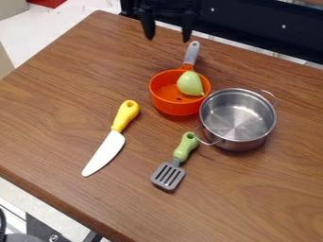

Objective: Moved the plastic pan to the middle of the table

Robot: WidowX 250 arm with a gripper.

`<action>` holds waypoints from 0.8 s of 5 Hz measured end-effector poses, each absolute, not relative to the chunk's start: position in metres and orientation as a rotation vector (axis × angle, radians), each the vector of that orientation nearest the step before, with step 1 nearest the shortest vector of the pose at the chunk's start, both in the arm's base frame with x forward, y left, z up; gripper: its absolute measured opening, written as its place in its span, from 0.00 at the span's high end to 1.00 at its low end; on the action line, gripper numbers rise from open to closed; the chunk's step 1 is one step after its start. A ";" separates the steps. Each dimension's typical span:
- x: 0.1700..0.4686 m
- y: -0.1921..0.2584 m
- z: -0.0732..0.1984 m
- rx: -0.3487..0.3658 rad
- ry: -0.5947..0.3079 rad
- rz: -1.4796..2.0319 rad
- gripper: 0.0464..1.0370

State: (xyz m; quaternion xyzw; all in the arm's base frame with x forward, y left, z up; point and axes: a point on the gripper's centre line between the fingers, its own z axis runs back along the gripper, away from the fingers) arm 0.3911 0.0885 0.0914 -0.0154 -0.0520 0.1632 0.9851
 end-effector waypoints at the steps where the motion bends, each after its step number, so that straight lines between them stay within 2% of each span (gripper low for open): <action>1: 0.382 0.103 0.089 -0.023 -0.126 0.323 0.04; 2: 0.383 0.115 0.089 -0.027 -0.159 0.331 0.04; 3: 0.375 0.128 0.089 -0.056 -0.149 0.307 0.04; 4: 0.347 0.131 0.074 -0.065 -0.110 0.248 0.04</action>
